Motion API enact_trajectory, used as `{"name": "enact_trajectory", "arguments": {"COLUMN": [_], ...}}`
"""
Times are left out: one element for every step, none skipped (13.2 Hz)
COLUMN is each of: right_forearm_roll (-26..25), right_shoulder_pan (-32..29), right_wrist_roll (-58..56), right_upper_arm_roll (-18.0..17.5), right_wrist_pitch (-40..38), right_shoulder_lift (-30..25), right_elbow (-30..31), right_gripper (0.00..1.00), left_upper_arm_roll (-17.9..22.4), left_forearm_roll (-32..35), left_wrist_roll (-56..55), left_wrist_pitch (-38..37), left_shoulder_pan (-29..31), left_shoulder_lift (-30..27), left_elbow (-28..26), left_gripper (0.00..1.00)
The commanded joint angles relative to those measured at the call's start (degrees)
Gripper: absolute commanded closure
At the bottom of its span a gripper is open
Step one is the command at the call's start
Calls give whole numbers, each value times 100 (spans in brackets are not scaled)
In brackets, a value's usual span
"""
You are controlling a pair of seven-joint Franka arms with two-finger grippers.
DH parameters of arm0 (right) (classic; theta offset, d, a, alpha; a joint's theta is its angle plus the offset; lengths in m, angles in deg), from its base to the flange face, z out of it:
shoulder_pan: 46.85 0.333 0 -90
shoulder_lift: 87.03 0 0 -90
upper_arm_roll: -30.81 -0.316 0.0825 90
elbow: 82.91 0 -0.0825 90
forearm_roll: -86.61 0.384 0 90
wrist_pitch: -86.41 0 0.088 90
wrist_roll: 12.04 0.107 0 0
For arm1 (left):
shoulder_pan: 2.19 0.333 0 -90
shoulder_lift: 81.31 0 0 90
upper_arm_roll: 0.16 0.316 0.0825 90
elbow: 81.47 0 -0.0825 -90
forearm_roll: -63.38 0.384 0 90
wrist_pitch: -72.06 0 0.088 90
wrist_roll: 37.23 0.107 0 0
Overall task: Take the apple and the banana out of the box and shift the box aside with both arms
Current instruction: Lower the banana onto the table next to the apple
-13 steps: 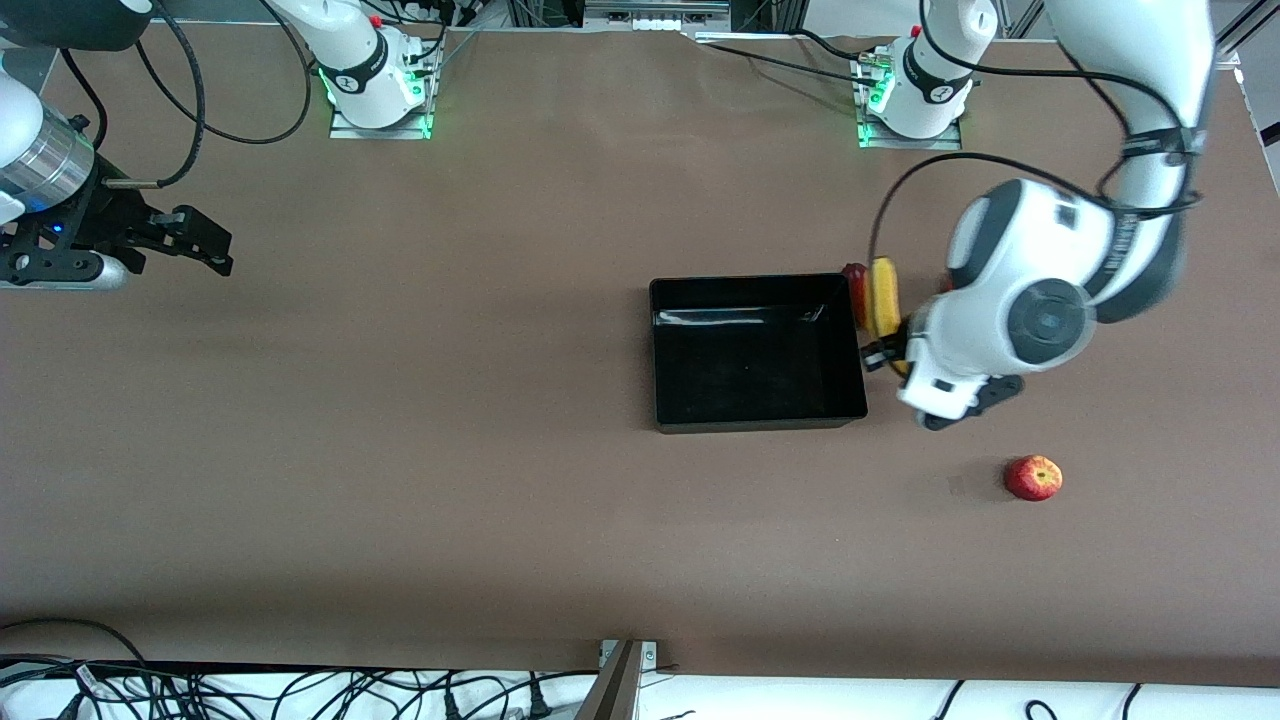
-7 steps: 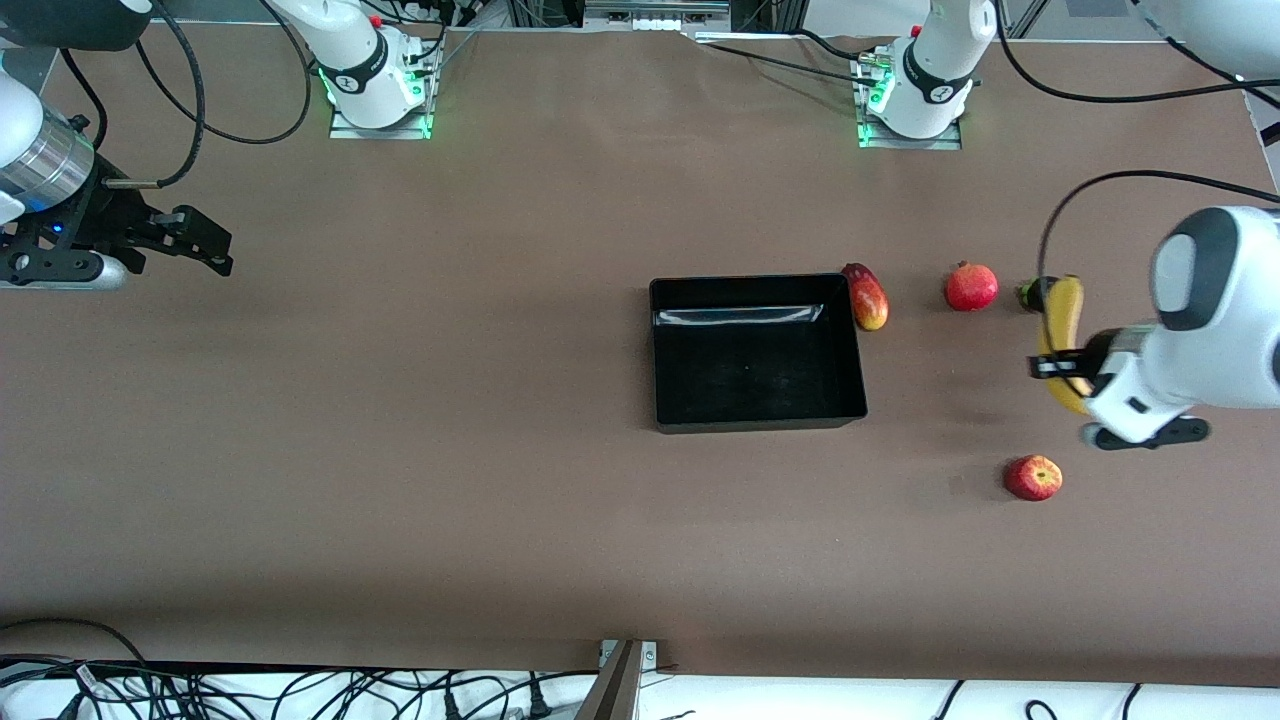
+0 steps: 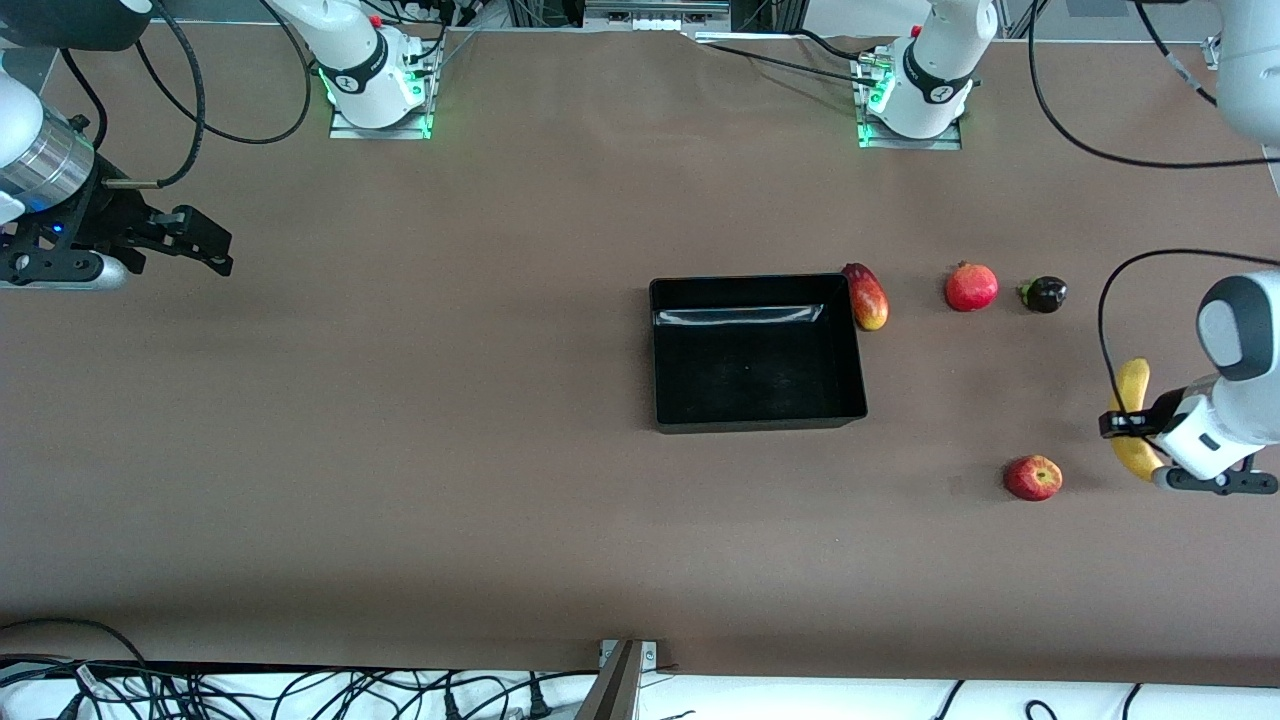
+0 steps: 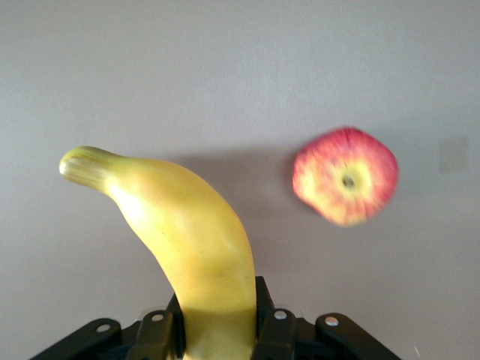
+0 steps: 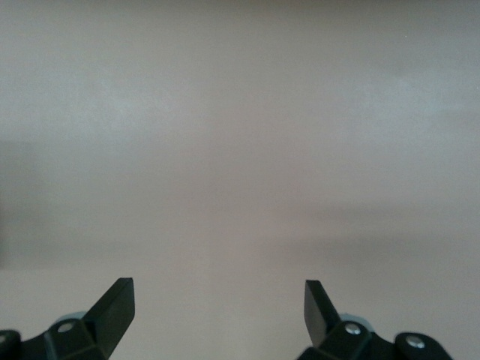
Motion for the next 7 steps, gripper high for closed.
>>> {"name": "enact_trajectory", "arguments": {"right_forearm_roll": [-44, -44, -44, -44, -44, -44, -44], "right_shoulder_pan": [-2, -2, -2, -2, -2, -2, -2], "right_wrist_roll": [1, 1, 1, 1, 1, 1, 1], "right_upper_arm_roll": [-11, -11, -11, -11, -11, -11, -11], "right_wrist_pitch": [-17, -17, -17, -17, -17, -17, -17], "right_shoulder_lift": [4, 4, 4, 4, 4, 4, 4], "right_elbow": [-56, -56, -56, -56, -56, -56, -56], "right_gripper": [0, 0, 0, 0, 0, 0, 0], "left_upper_arm_roll": [55, 81, 134, 160, 204, 274, 283], "left_forearm_roll": [127, 127, 136, 136, 144, 144, 162], "left_wrist_roll": [12, 12, 4, 12, 12, 21, 21], "left_wrist_pitch": [577, 736, 877, 982, 1079, 1193, 1351], "left_shoulder_pan": [-58, -58, -66, -66, -66, -66, -66], "left_shoulder_lift": [416, 521, 592, 654, 724, 812, 891], "left_elbow": [204, 204, 204, 204, 204, 204, 204], "left_gripper": [100, 100, 100, 100, 100, 100, 100]}}
